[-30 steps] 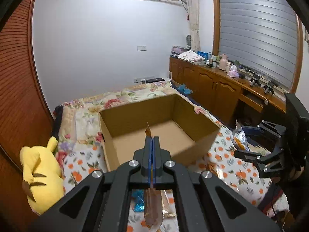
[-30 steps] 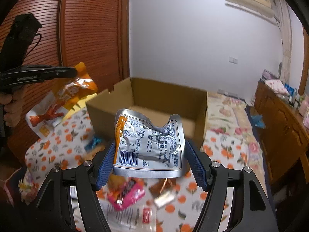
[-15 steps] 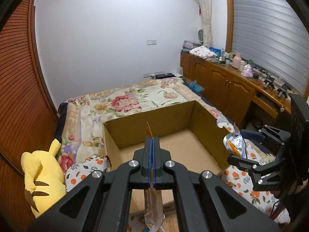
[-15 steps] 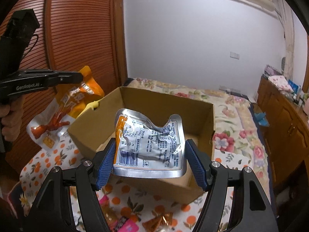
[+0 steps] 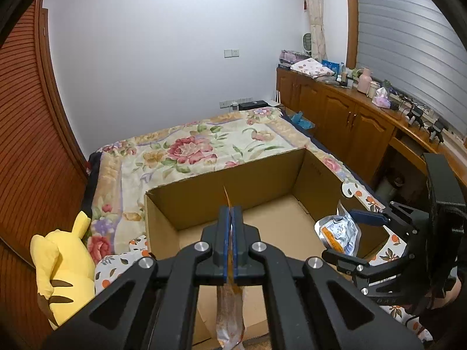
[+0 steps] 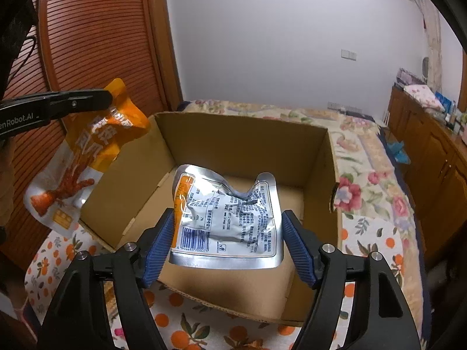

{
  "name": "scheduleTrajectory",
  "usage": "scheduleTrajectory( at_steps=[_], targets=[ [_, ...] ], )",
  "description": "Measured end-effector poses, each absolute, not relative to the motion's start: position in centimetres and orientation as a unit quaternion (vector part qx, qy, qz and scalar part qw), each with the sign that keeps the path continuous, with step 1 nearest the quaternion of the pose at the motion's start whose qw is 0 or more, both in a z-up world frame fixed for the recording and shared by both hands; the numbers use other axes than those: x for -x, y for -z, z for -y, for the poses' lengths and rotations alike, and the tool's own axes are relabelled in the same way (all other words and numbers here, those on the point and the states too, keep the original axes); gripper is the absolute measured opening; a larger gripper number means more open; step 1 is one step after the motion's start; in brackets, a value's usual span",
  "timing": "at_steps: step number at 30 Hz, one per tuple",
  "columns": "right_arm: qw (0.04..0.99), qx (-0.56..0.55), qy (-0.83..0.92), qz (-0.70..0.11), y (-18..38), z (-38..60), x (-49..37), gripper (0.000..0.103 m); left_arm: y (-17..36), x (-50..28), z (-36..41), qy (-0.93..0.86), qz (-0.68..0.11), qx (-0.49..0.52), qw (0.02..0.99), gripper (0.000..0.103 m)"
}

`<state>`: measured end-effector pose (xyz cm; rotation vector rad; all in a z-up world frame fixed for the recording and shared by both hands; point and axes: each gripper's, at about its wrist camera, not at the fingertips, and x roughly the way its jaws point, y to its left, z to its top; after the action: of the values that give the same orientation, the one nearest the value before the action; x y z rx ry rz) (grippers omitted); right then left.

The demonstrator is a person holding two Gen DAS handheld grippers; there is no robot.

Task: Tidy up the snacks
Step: 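Put the silver pouch in the box with right tool while left drops orange bag, then move both open tools back from the box toward the remaining snacks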

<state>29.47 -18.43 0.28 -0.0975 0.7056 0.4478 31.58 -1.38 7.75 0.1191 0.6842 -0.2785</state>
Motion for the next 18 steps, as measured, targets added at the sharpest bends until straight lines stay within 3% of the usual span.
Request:
scheduleTrajectory(
  at_steps=[6,13,18],
  targets=[
    [0.911,0.048,-0.216,-0.347,0.7,18.2,-29.5,0.080,-7.3,-31.3,1.2,0.137,-0.331,-0.059,0.932,0.006],
    [0.911,0.069,-0.204,-0.351,1.2,16.9,-29.4,0.088,-6.6,-29.2,0.9,0.160,-0.318,-0.043,0.934,0.030],
    [0.913,0.068,-0.201,-0.349,1.2,16.9,-29.5,0.089,-6.1,-27.1,0.7,0.174,-0.308,-0.031,0.935,0.038]
  ],
)
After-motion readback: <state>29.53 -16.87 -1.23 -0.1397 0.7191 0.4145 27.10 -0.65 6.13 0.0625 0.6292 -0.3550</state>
